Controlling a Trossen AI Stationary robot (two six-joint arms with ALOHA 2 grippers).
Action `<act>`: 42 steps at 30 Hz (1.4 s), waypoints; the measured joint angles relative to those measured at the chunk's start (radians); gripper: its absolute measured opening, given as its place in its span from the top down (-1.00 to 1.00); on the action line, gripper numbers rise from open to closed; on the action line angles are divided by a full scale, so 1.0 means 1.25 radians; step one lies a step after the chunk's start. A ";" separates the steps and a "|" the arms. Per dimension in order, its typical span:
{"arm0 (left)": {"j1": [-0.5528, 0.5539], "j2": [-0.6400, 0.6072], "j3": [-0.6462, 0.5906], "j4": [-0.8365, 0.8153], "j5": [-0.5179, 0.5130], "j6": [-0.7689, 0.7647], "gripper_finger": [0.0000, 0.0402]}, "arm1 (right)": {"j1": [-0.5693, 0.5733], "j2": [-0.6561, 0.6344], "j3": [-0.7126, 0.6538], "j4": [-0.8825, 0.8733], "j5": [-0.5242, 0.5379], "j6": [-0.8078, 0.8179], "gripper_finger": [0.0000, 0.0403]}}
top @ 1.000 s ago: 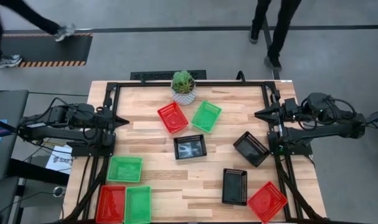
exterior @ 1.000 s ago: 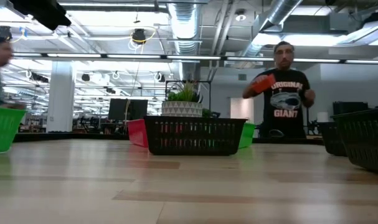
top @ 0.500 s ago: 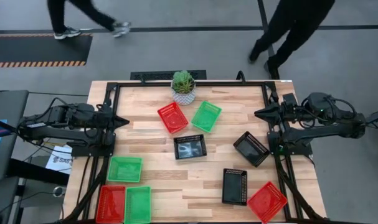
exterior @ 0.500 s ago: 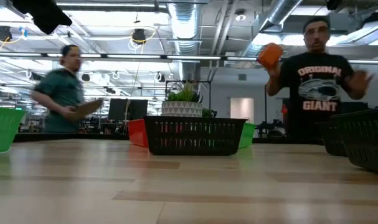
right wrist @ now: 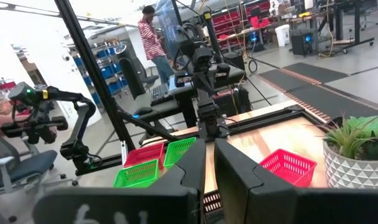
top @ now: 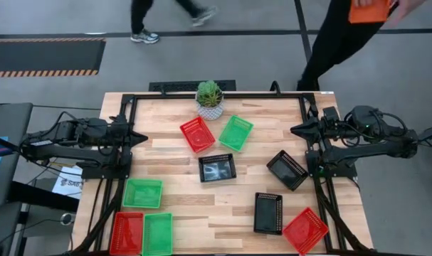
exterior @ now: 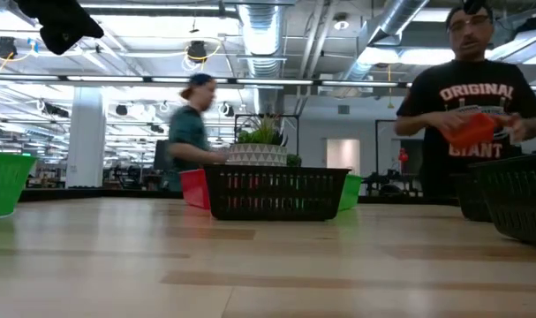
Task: Stack baskets by color
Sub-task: Stack the right red bin on the top left red bin
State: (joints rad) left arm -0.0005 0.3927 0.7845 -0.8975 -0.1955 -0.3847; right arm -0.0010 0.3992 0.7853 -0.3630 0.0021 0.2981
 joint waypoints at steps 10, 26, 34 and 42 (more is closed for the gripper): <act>0.000 0.000 0.000 0.005 0.002 -0.003 1.00 | 0.000 0.000 0.000 0.000 0.000 -0.001 0.70; 0.000 0.000 0.000 0.035 -0.129 -0.073 1.00 | 0.000 0.000 0.000 0.005 0.021 0.030 0.70; 0.000 0.000 -0.001 0.181 -0.090 -0.075 0.83 | 0.000 0.000 0.000 0.004 0.092 0.042 0.69; 0.000 0.017 -0.001 0.439 -0.058 -0.072 0.41 | -0.001 0.000 0.000 0.024 0.130 0.042 0.36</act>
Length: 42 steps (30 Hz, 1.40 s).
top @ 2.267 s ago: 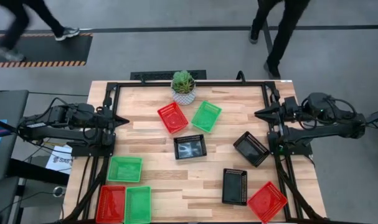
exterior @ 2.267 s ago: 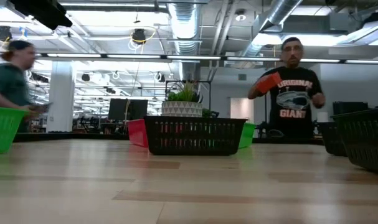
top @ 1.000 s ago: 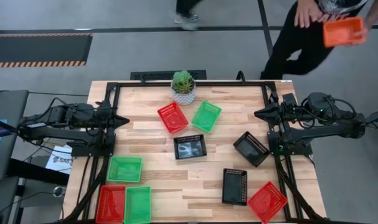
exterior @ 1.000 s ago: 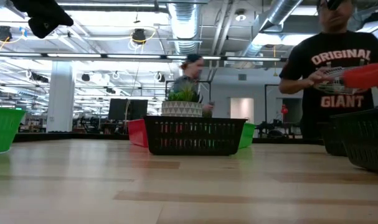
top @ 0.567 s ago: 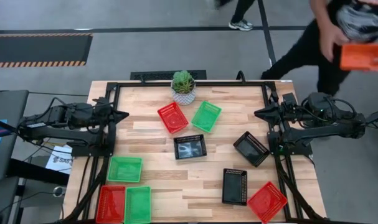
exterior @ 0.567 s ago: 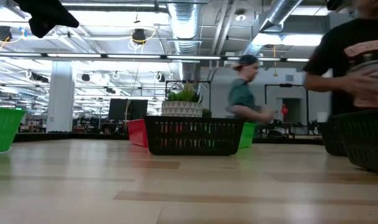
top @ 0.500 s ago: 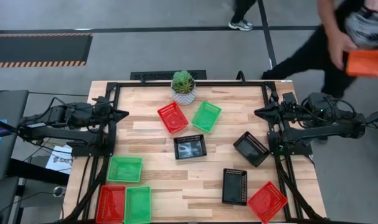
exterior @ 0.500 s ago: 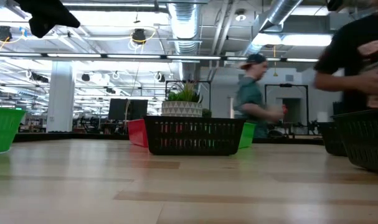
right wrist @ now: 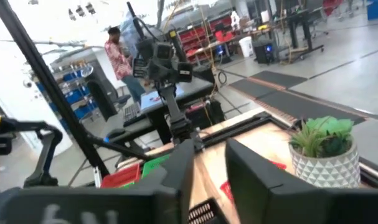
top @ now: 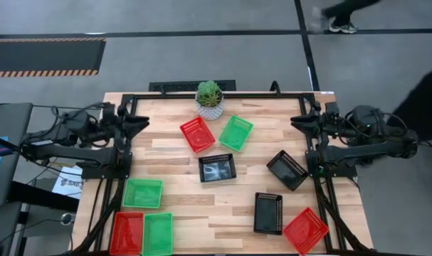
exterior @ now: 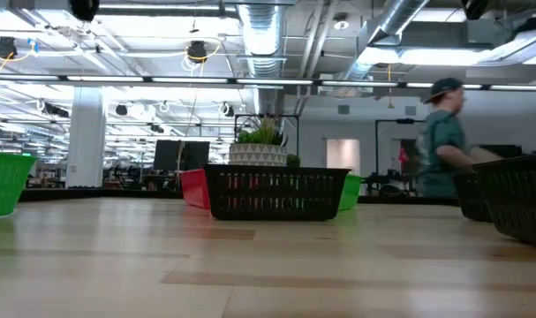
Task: Stack baskets by color
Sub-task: Stack the right red bin on the top left red bin
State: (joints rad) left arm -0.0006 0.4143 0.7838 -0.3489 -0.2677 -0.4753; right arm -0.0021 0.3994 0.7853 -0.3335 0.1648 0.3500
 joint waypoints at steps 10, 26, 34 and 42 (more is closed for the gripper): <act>0.000 0.050 0.000 0.240 -0.079 0.009 0.14 | 0.000 0.027 0.001 0.185 0.017 -0.022 -0.19; 0.000 0.173 0.169 -0.015 0.007 -0.113 0.13 | -0.031 0.273 0.311 -0.156 0.111 -0.046 -0.16; 0.000 0.304 0.374 -0.430 -0.002 -0.153 0.13 | -0.090 0.387 0.426 -0.590 0.143 0.188 -0.17; 0.000 0.370 0.450 -0.612 0.003 -0.193 0.13 | -0.098 0.486 0.426 -0.780 0.106 0.306 -0.17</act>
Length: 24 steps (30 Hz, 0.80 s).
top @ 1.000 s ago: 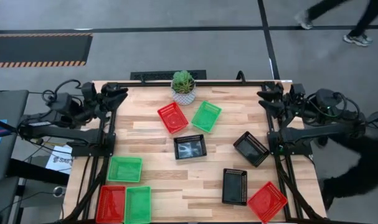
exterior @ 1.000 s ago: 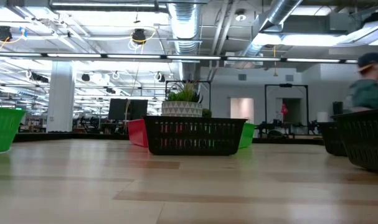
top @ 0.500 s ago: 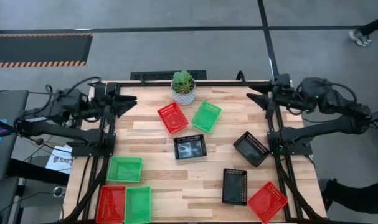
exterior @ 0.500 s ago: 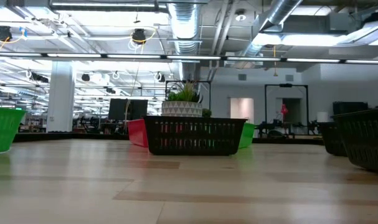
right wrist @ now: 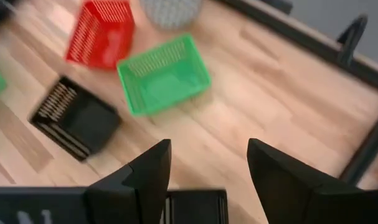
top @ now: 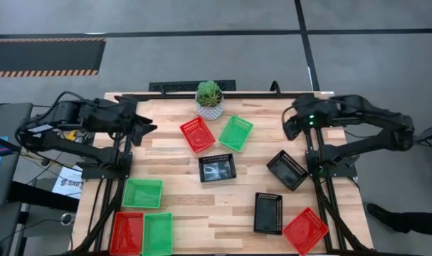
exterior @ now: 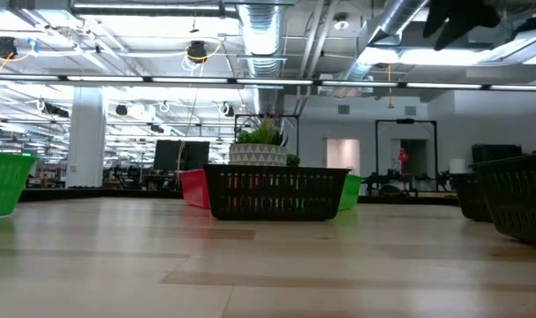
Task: Stack baskets by color
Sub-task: Stack the right red bin on the top left red bin
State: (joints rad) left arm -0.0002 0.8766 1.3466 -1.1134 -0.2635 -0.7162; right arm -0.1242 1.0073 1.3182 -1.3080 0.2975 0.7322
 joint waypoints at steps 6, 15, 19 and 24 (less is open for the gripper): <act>0.000 0.004 -0.006 -0.018 0.015 -0.003 0.13 | 0.042 0.074 0.000 -0.039 -0.030 0.014 -0.17; 0.000 -0.004 -0.007 -0.014 0.028 0.011 0.13 | 0.146 0.150 -0.016 -0.096 -0.038 0.111 -0.17; 0.000 0.001 -0.007 -0.011 0.028 0.034 0.13 | 0.197 0.152 -0.040 -0.100 -0.054 0.182 -0.17; -0.002 0.013 -0.007 -0.006 0.035 0.046 0.14 | 0.262 0.152 -0.058 -0.100 -0.054 0.258 -0.17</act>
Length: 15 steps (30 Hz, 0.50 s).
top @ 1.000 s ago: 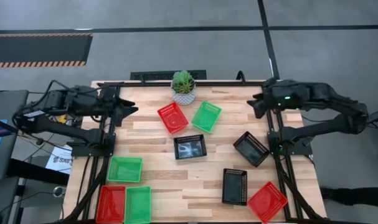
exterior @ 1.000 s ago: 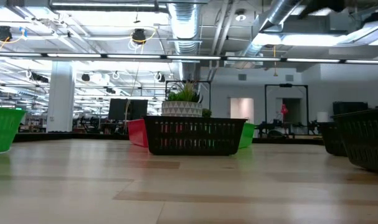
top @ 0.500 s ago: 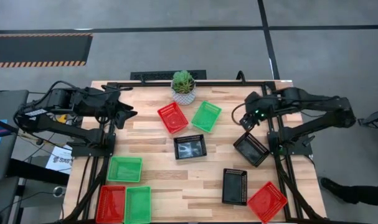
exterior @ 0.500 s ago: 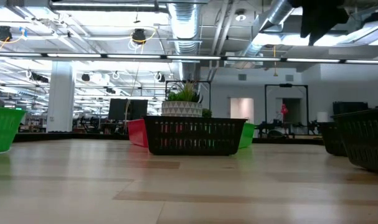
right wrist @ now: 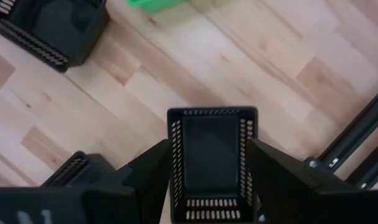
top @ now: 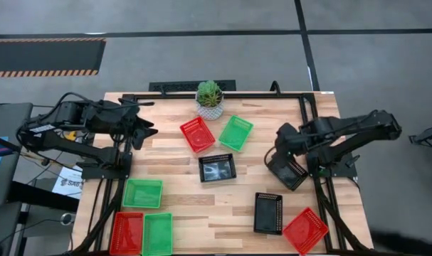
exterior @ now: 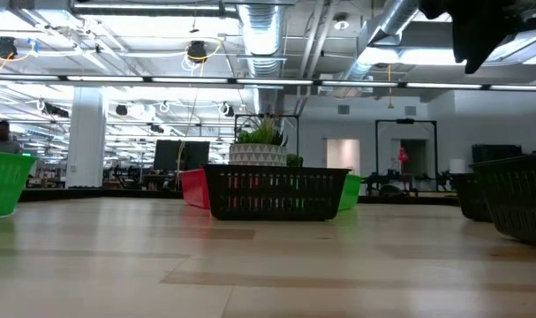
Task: Stack baskets by color
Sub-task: Stack the right red bin on the top left red bin
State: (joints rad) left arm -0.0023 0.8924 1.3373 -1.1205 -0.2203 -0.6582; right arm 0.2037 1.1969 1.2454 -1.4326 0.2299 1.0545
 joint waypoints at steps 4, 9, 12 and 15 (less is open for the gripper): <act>-0.019 0.014 0.000 0.034 -0.002 0.006 0.14 | 0.051 -0.005 -0.031 0.009 -0.011 0.053 -0.17; -0.068 0.040 0.000 0.068 -0.009 0.005 0.14 | 0.115 -0.005 -0.076 0.025 -0.050 0.121 -0.17; -0.109 0.067 0.000 0.092 -0.045 0.002 0.14 | 0.156 -0.005 -0.092 0.029 -0.063 0.162 -0.17; -0.139 0.100 0.000 0.148 -0.061 0.008 0.14 | 0.195 -0.005 -0.096 0.032 -0.062 0.189 -0.17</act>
State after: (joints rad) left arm -0.1759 1.0169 1.3369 -0.9358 -0.2960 -0.6478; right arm 0.4475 1.1909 1.1255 -1.3921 0.1520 1.2906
